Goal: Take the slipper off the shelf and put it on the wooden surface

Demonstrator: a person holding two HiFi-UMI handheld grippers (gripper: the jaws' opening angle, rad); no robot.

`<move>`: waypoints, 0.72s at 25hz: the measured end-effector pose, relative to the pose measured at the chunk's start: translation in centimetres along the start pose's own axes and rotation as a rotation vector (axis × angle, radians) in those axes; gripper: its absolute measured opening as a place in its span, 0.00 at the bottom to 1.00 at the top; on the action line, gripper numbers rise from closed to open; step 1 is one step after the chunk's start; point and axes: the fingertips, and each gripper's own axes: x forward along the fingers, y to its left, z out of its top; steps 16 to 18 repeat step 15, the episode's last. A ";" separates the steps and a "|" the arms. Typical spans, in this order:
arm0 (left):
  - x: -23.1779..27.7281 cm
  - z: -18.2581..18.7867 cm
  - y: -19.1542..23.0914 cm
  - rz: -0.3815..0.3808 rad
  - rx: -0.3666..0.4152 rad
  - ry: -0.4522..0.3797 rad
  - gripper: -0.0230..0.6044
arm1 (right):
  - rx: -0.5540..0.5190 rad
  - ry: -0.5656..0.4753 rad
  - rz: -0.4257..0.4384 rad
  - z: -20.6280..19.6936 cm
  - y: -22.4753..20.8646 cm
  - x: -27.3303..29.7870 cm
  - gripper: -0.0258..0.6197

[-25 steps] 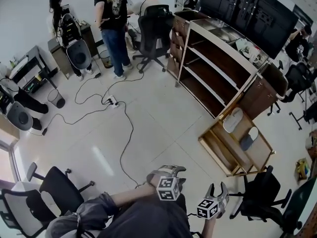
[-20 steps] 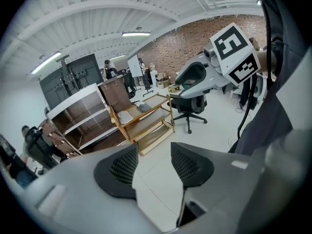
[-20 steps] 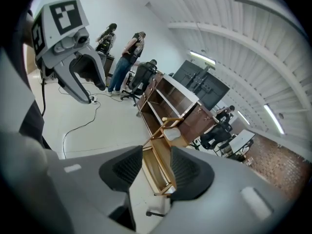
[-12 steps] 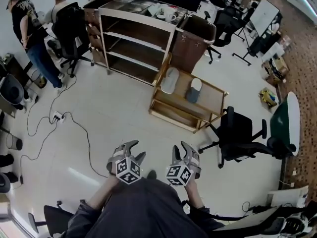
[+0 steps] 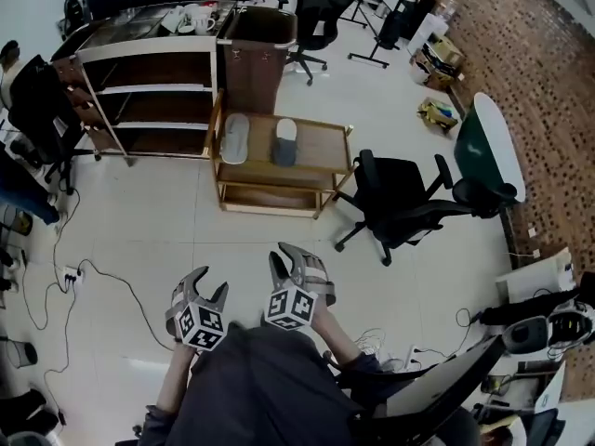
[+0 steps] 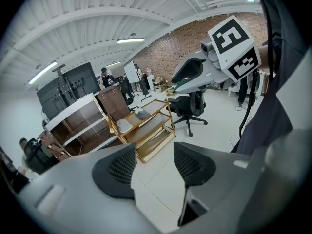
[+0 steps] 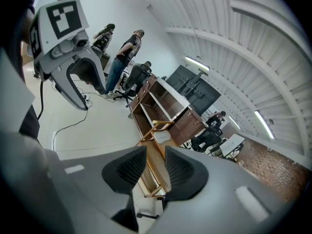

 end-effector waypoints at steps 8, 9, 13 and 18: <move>0.3 1.2 -1.5 -0.030 0.030 -0.016 0.44 | 0.001 0.018 -0.017 -1.2 -0.8 -0.8 0.22; 0.3 1.4 -1.7 -0.034 0.033 -0.018 0.44 | 0.003 0.020 -0.018 -1.3 -0.9 -1.0 0.22; 0.0 1.6 -2.3 -0.039 0.039 -0.019 0.44 | 0.008 0.019 -0.021 -1.5 -1.0 -1.7 0.22; -0.2 1.5 -2.6 -0.039 0.039 -0.017 0.44 | 0.008 0.016 -0.021 -1.4 -0.9 -2.1 0.22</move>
